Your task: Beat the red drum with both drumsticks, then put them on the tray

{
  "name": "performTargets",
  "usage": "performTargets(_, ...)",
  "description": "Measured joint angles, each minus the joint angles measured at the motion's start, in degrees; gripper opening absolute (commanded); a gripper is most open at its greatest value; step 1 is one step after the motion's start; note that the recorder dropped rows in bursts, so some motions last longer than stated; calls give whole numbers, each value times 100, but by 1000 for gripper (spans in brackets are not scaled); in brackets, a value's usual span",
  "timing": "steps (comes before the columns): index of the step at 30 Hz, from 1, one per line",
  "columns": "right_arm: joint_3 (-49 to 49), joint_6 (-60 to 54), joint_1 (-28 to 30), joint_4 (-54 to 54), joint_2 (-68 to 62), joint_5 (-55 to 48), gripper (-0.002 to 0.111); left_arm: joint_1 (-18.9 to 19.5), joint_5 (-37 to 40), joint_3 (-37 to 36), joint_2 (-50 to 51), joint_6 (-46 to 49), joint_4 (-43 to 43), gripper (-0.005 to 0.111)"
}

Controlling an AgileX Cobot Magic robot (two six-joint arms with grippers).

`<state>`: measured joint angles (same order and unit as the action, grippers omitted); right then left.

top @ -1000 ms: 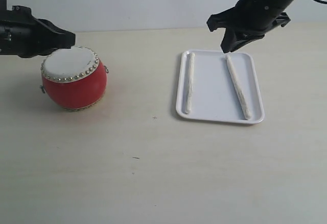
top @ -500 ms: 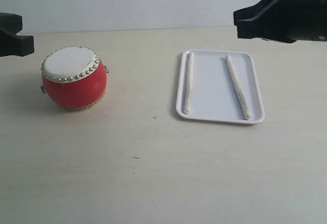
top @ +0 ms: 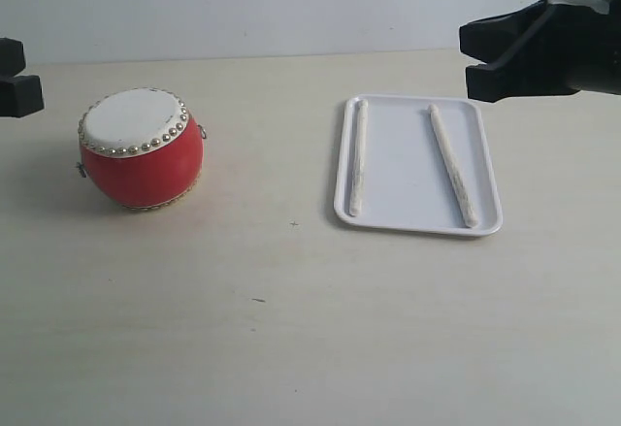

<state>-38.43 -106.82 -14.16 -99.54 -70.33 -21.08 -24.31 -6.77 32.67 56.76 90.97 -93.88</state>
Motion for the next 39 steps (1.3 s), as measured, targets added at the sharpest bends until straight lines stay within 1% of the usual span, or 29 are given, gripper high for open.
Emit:
performTargets(24, 0, 0, 0, 0, 0, 5, 0, 0, -67, 0, 0, 0, -13, 0)
performTargets(25, 0, 0, 0, 0, 0, 5, 0, 0, -80, 0, 0, -145, 33, 0)
performTargets(26, 0, 0, 0, 0, 0, 5, 0, 0, -93, 0, 0, -477, 224, 0)
performTargets(27, 0, 0, 0, 0, 0, 5, 0, 0, -93, 0, 0, -932, 642, 0)
performTargets(28, 0, 0, 0, 0, 0, 5, 0, 0, -99, -11, 0, -1808, 1372, 0)
performTargets(30, 0, 0, 0, 0, 0, 5, 0, 0, -177, -47, 0, -4106, 3405, 0)
performTargets(32, 0, 0, 0, 0, 0, 5, 0, 47, -357, -141, 0, -6797, 5728, 0)
performTargets(34, 0, 0, 0, 0, 0, 5, 0, 151, -392, -204, 0, -8572, 7241, 0)
performTargets(35, 0, 0, 0, 0, 0, 5, 0, 186, -379, -218, 0, -9204, 7753, 0)
performTargets(36, 0, 0, 0, 0, 0, 5, 0, 214, -367, -231, 0, -9614, 8080, 0)
performTargets(37, 0, 0, 0, 0, 0, 5, 0, 228, -346, -239, 0, -9880, 8291, 0)
performTargets(39, 0, 0, 0, 0, 0, 5, 0, 238, -295, -244, 0, -10111, 8503, 0)
